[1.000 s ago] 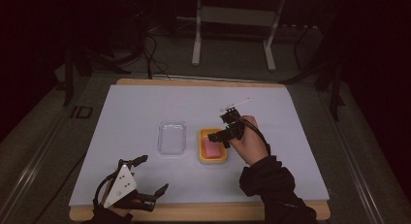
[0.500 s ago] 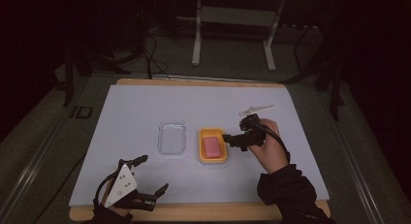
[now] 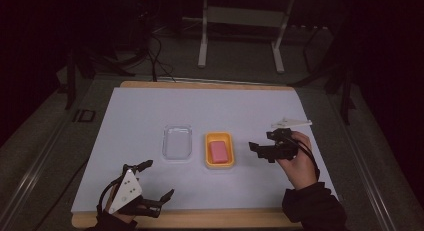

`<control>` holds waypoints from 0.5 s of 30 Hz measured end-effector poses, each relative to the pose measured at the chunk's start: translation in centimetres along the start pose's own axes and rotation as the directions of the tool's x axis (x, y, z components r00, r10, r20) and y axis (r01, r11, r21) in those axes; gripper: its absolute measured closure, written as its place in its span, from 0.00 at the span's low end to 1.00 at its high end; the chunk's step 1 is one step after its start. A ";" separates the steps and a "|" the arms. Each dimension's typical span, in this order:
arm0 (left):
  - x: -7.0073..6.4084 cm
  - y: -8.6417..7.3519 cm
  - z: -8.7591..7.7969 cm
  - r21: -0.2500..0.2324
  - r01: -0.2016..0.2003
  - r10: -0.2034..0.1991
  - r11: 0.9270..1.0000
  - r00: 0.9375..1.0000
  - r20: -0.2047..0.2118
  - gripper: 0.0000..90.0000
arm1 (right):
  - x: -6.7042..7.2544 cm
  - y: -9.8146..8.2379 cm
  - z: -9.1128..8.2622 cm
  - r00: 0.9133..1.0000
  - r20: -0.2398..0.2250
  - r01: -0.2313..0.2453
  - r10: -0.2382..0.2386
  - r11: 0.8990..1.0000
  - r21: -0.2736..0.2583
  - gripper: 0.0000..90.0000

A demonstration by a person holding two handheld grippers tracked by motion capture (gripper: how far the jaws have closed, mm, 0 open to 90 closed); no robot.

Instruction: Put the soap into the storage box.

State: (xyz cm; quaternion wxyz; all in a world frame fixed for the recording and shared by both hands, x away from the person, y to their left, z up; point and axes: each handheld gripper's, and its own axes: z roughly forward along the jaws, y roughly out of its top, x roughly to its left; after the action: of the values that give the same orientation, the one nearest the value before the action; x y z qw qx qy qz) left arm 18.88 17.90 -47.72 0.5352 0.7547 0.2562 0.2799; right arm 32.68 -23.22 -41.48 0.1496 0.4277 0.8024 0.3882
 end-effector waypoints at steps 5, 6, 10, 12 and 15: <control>0.0 0.0 0.0 0.001 0.001 -0.001 1.000 1.000 0.000 0.01 | -1.0 -1.6 -0.6 0.999 0.029 -0.021 0.021 1.000 -0.004 0.24; 0.0 0.0 0.0 0.001 0.001 -0.001 1.000 1.000 0.001 0.01 | -1.1 -2.0 -0.7 0.999 0.036 -0.018 0.018 1.000 -0.010 0.25; 0.0 0.0 0.0 0.002 0.000 0.000 1.000 1.000 0.000 0.01 | -1.6 -3.2 -0.9 0.998 0.048 -0.027 0.027 1.000 -0.010 0.25; 0.0 0.0 0.1 0.002 0.000 0.000 1.000 1.000 0.000 0.01 | -1.8 -3.7 -1.0 0.998 0.054 -0.036 0.036 0.999 -0.003 0.25; 0.0 0.0 0.1 0.002 0.000 0.000 1.000 1.000 0.000 0.01 | -2.0 -4.3 -1.2 0.997 0.067 -0.047 0.047 0.999 0.005 0.25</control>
State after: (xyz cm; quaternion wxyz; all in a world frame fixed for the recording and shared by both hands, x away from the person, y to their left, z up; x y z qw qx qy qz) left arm 18.90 17.82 -47.77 0.5344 0.7554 0.2565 0.2795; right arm 30.70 -26.86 -44.12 0.1660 0.4596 0.7880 0.3746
